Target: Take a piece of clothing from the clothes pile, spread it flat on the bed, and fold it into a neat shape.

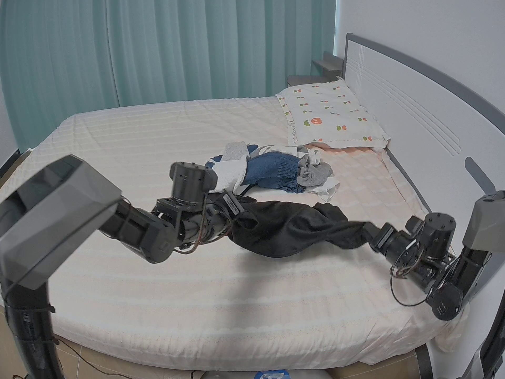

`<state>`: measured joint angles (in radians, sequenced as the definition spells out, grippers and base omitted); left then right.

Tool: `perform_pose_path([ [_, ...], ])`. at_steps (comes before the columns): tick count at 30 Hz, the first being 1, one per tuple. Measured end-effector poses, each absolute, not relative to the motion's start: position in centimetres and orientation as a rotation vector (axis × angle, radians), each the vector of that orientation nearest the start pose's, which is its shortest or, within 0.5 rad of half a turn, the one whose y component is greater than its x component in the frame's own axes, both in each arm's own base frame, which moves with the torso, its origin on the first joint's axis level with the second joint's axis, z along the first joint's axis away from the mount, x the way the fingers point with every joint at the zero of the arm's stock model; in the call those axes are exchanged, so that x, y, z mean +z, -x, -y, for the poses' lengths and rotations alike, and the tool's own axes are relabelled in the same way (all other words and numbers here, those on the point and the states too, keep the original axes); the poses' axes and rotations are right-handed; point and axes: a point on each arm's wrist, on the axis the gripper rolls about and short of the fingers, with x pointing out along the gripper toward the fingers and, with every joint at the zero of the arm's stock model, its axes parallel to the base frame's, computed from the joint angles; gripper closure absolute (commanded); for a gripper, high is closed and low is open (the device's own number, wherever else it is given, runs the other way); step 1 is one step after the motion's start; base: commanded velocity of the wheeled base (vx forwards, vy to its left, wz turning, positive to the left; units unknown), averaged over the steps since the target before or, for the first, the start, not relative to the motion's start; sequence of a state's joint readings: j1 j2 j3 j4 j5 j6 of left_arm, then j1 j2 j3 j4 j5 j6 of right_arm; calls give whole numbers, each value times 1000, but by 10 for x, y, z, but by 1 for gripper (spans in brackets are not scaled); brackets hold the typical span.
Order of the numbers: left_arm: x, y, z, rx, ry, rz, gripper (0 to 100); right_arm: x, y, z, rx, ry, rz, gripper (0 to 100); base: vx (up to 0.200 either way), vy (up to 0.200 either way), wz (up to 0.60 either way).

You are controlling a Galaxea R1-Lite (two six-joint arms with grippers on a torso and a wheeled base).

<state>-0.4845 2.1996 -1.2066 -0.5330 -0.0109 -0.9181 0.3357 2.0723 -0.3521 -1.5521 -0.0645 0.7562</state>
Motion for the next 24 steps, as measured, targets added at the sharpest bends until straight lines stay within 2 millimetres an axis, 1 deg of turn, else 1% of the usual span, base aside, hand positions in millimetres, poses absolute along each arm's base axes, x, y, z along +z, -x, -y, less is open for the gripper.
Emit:
perform_pose_path([
  [3, 119, -361, 185, -260, 820, -581, 100, 93, -284, -97, 261, -715, -137, 100, 0, 0, 0],
  [4, 125, -356, 181, -264, 832, -567, 100, 101, -285, -97, 281, -715, -107, 100, 0, 0, 0],
  [6, 134, -343, 173, -267, 849, -550, 100, 116, -283, -99, 322, -715, -58, 100, 0, 0, 0],
  [8, 137, -333, 168, -264, 856, -554, 100, 123, -279, -104, 358, -713, -46, 100, 0, 0, 0],
  [11, 135, -316, 158, -249, 876, -571, 100, 120, -270, -119, 416, -707, -84, 100, 0, 0, 0],
  [15, 131, -302, 152, -247, 947, -593, 100, 111, -262, -133, 458, -697, -142, 100, 0, 0, 0],
  [22, 119, -275, 139, -314, 990, -656, 100, 100, -255, -140, 470, -686, -197, 100, 0, 0, 0],
  [24, 117, -269, 136, -323, 995, -669, 100, 97, -253, -139, 463, -689, -217, 100, -200, 0, 0],
])
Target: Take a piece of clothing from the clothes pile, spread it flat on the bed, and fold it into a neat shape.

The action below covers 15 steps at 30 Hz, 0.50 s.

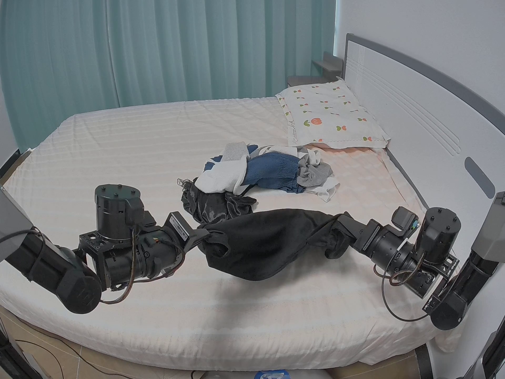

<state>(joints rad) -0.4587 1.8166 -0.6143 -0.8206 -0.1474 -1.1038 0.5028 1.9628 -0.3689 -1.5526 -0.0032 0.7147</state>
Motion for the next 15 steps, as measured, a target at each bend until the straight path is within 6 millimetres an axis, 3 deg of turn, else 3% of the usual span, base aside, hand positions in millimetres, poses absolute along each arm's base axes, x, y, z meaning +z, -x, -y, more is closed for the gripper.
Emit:
perform_pose_path([
  [6, 116, -262, 134, -321, 1016, -684, 100, 92, -247, -137, 450, -711, -251, 100, -200, 0, 0],
  [15, 117, -258, 132, -314, 1020, -681, 100, 95, -244, -136, 453, -714, -244, 100, 0, 0, 0],
])
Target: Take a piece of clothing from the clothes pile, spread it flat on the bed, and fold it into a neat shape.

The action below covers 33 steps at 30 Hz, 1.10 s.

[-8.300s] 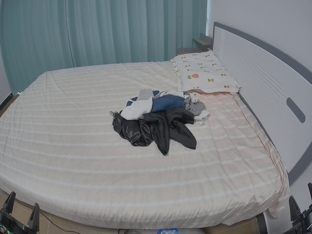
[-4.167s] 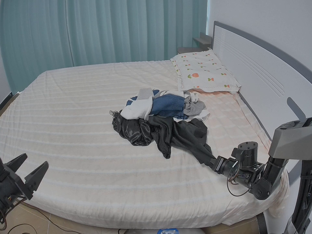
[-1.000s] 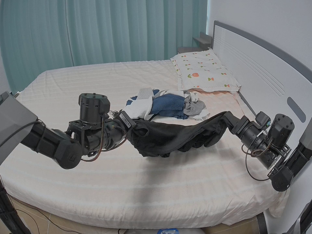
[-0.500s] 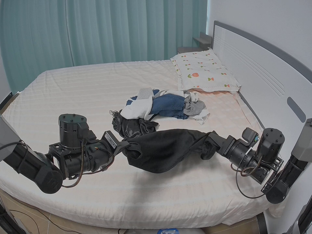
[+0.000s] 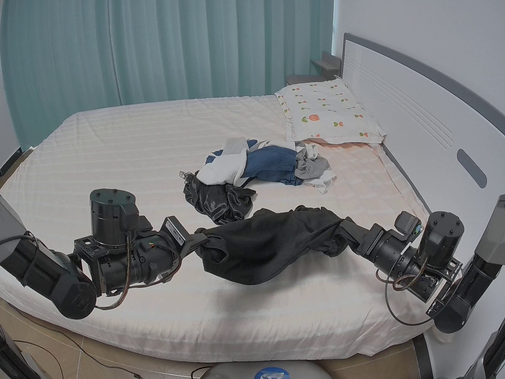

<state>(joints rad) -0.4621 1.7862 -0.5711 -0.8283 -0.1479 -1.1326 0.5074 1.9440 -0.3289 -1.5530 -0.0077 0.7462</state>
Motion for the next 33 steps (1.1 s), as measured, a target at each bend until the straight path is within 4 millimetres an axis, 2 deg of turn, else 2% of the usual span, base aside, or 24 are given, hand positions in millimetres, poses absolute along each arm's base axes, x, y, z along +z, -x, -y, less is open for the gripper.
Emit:
perform_pose_path([
  [3, 118, -258, 132, -312, 1022, -678, 100, 96, -243, -136, 455, -714, -242, 100, 0, 0, 0],
  [33, 133, -255, 122, -312, 1058, -619, 100, 104, -241, -141, 415, -702, -183, 100, 0, 200, 0],
])
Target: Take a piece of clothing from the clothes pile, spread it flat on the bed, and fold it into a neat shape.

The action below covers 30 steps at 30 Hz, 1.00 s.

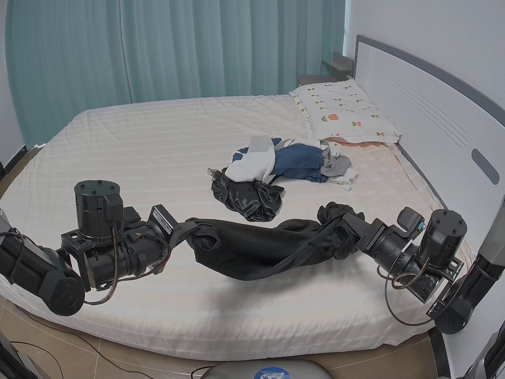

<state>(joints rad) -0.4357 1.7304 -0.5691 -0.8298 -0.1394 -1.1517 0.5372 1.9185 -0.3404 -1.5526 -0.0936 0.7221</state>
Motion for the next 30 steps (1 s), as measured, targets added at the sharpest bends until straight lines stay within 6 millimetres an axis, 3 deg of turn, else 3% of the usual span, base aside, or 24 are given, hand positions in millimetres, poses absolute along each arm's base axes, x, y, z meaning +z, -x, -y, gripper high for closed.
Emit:
perform_pose_path([
  [30, 141, -245, 117, -325, 1063, -599, 100, 114, -242, -143, 428, -708, -139, 100, 0, 200, 0],
])
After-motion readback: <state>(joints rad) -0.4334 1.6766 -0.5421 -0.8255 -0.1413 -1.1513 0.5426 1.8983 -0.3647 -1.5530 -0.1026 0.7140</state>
